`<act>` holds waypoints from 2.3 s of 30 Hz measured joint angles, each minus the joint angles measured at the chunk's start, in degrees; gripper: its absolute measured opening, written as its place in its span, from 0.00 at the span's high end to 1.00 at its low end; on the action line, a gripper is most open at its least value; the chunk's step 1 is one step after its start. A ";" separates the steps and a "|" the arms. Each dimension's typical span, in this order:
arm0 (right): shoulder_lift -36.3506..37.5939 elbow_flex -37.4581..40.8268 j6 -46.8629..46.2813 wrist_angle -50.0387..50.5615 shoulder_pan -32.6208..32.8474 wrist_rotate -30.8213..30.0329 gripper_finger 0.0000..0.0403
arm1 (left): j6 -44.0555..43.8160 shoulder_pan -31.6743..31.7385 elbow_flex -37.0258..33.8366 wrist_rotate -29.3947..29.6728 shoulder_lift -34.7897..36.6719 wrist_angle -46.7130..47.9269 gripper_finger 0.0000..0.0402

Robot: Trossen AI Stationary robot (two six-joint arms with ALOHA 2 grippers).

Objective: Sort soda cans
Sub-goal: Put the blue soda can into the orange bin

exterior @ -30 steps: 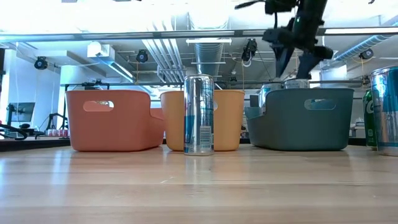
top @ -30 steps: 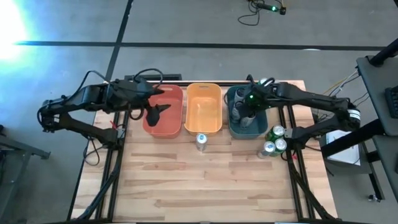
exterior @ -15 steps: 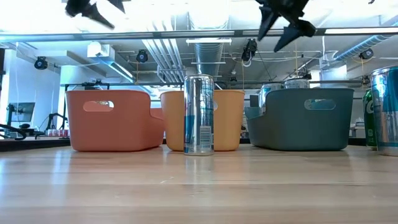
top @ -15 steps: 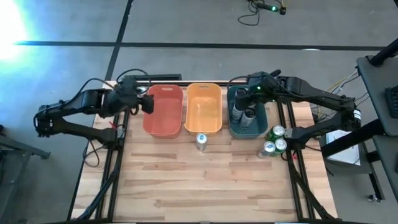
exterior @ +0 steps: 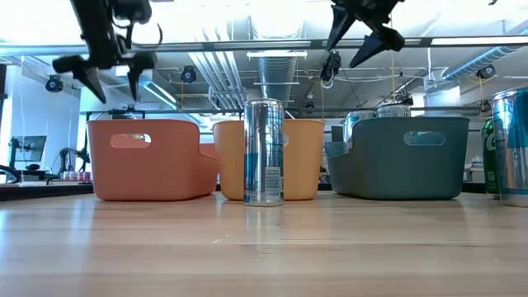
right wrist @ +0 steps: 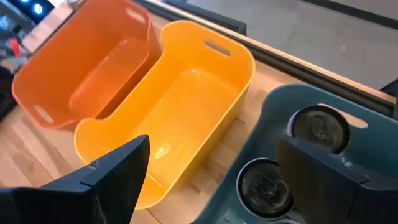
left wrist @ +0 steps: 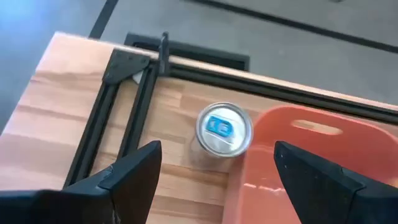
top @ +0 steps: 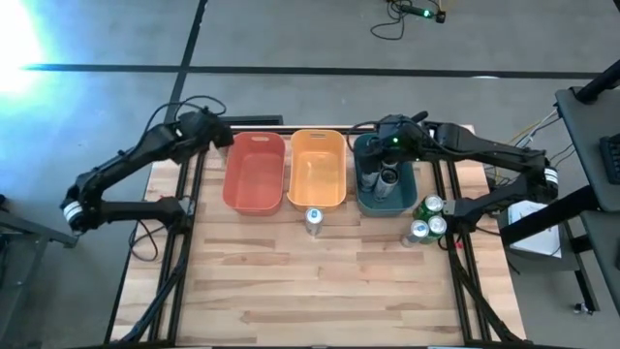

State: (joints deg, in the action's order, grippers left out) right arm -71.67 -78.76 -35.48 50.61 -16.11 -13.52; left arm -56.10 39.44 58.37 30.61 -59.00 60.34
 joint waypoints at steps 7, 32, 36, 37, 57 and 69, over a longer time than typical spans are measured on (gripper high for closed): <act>-1.64 0.00 2.53 -0.17 0.26 -0.03 0.14 | -4.02 2.84 -2.53 -1.33 -5.26 -6.03 0.26; -1.63 0.00 16.24 -0.04 0.50 0.02 0.12 | -10.04 6.58 3.10 -2.73 -19.27 -3.54 0.19; -1.63 0.00 17.33 -0.13 0.50 0.02 0.12 | -9.52 6.58 3.13 -2.75 -22.19 -4.92 0.19; -1.63 0.00 17.44 -0.06 0.50 0.04 0.12 | -9.72 6.58 3.13 -2.71 -22.85 -4.88 0.19; -1.54 0.00 18.63 2.65 0.47 0.42 0.13 | -12.39 7.93 2.96 -3.01 -22.67 -2.95 0.19; -1.52 0.00 18.42 3.41 0.50 0.42 0.13 | -12.27 9.78 2.82 -3.96 -26.51 -4.79 0.24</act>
State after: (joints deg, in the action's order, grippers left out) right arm -73.19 -78.76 -17.06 54.01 -15.62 -13.10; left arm -68.37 49.22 61.19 26.65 -85.51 55.55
